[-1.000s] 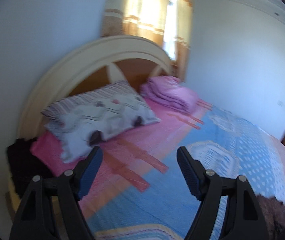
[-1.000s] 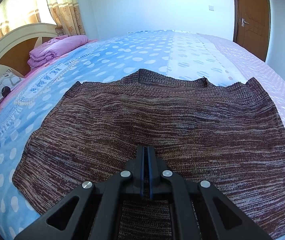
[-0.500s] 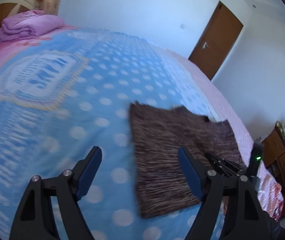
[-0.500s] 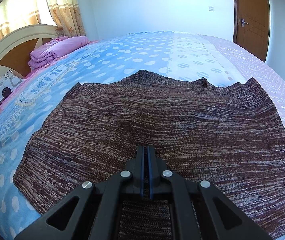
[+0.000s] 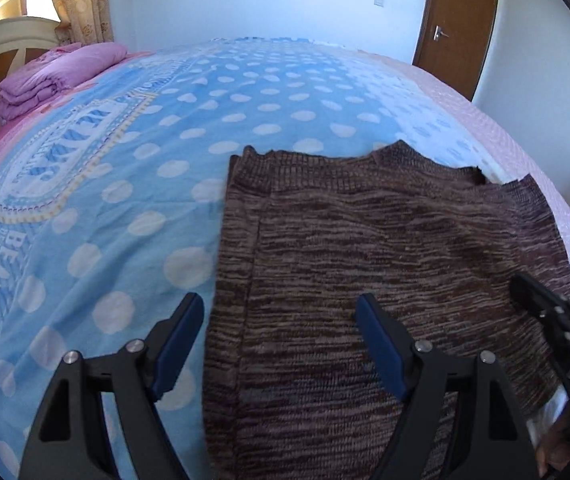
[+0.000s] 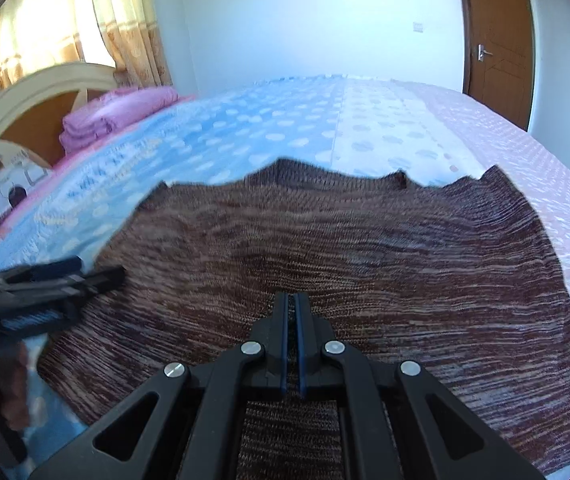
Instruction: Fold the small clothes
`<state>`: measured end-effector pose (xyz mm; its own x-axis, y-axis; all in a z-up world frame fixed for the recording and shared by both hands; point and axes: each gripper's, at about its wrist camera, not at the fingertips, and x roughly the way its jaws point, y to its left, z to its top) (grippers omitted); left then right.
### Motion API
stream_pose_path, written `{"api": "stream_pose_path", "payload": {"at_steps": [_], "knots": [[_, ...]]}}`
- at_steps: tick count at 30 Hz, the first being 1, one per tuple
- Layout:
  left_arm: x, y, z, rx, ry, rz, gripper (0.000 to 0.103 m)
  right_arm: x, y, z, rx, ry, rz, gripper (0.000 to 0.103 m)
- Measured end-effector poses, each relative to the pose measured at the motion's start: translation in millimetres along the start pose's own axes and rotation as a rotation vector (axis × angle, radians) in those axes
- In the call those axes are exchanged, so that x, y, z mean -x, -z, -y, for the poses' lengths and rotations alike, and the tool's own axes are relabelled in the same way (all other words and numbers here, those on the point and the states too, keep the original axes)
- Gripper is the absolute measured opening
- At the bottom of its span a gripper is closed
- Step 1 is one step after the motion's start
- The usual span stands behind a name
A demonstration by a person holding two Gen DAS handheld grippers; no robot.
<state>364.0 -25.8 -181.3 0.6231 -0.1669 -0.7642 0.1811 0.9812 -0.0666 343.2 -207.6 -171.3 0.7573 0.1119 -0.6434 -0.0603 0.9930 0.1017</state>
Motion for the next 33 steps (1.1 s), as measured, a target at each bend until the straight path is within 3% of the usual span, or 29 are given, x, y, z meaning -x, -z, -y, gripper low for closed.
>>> {"api": "stream_pose_path", "payload": {"at_steps": [5,14,20,24,27,33], "knots": [[-12,-1,2,0.023,0.004,0.000,0.081,10,-2,-4,-0.022,-0.042,-0.002,0.003],[-19,-4,2,0.076,0.053,-0.016,0.081,-6,10,-16,0.011,-0.039,-0.040,0.003],[-19,-5,11,0.051,0.063,-0.006,0.064,-7,11,-15,0.008,-0.044,-0.036,0.003],[-18,-6,10,0.079,0.089,0.000,0.042,-7,12,-16,0.010,-0.041,-0.034,0.003],[-17,-5,2,0.140,0.157,0.007,0.029,-6,13,-16,0.008,-0.044,-0.033,0.003],[-15,-4,-6,0.208,0.213,0.019,0.027,-4,8,-11,-0.033,-0.069,-0.049,0.003]]}}
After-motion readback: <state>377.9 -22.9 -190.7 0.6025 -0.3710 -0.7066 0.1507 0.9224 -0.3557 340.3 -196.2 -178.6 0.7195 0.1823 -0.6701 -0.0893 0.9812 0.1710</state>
